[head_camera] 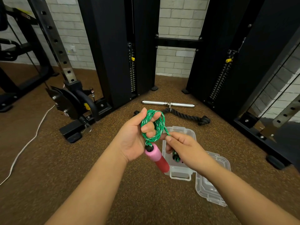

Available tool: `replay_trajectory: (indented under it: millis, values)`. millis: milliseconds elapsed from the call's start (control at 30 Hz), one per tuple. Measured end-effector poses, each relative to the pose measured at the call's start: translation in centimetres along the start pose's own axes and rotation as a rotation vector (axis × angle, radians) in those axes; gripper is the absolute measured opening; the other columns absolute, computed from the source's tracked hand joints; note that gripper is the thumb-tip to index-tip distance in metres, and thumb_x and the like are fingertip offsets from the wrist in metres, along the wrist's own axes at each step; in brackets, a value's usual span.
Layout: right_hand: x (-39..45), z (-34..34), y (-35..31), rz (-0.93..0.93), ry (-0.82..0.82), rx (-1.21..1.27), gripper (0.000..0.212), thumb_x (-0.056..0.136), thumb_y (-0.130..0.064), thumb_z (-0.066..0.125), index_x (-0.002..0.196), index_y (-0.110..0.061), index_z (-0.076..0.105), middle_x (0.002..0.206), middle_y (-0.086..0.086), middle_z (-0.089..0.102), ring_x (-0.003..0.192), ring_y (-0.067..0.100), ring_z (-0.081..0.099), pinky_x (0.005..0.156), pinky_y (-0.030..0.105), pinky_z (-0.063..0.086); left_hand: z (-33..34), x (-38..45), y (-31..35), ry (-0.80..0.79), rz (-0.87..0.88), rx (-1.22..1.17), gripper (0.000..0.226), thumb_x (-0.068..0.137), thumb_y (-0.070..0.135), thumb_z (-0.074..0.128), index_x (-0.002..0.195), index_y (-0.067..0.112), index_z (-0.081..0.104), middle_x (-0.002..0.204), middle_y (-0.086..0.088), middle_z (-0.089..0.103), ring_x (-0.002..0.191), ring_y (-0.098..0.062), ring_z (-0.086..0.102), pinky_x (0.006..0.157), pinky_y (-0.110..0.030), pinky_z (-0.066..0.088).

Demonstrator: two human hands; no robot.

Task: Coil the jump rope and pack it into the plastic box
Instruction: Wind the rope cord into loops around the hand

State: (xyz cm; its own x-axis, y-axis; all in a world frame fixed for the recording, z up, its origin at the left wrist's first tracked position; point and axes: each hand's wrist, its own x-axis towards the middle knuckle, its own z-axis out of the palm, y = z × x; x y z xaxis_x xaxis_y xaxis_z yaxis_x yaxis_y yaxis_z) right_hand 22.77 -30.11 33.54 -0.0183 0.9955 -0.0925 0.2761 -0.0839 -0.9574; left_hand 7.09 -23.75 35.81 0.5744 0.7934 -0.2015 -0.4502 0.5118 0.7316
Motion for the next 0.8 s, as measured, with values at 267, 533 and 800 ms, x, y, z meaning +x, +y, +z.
replay_trajectory:
  millis: [267, 533, 800]
  values:
    - [-0.3, 0.2, 0.4, 0.051, -0.058, 0.079, 0.017, 0.09, -0.032, 0.057, 0.101, -0.019, 0.062, 0.079, 0.003, 0.059, 0.054, 0.002, 0.051, 0.052, 0.016, 0.044, -0.3, 0.2, 0.4, 0.139, 0.078, -0.047, 0.036, 0.091, 0.035, 0.053, 0.108, 0.005, 0.065, 0.055, 0.007, 0.041, 0.054, -0.007, 0.038, 0.056, -0.018, 0.039]
    - [-1.2, 0.9, 0.7, -0.205, -0.01, -0.717, 0.049, 0.086, -0.032, 0.058, 0.131, -0.033, 0.042, 0.111, -0.01, 0.058, 0.096, 0.009, 0.057, 0.083, 0.03, 0.049, 0.1, 0.2, 0.0, 0.254, 0.234, 0.102, 0.016, 0.09, 0.015, 0.057, 0.104, 0.009, 0.064, 0.081, 0.001, 0.068, 0.079, -0.013, 0.057, 0.082, -0.03, 0.044]
    - [-2.2, 1.3, -0.9, -0.487, 0.001, -0.834, 0.02, 0.078, -0.031, 0.052, 0.098, -0.03, 0.047, 0.092, -0.012, 0.053, 0.084, 0.007, 0.051, 0.067, 0.026, 0.044, -0.2, 0.5, -1.6, 0.273, 0.296, 1.012, 0.029, 0.091, 0.047, 0.045, 0.088, 0.029, 0.068, 0.096, 0.021, 0.068, 0.111, -0.014, 0.055, 0.099, -0.041, 0.042]
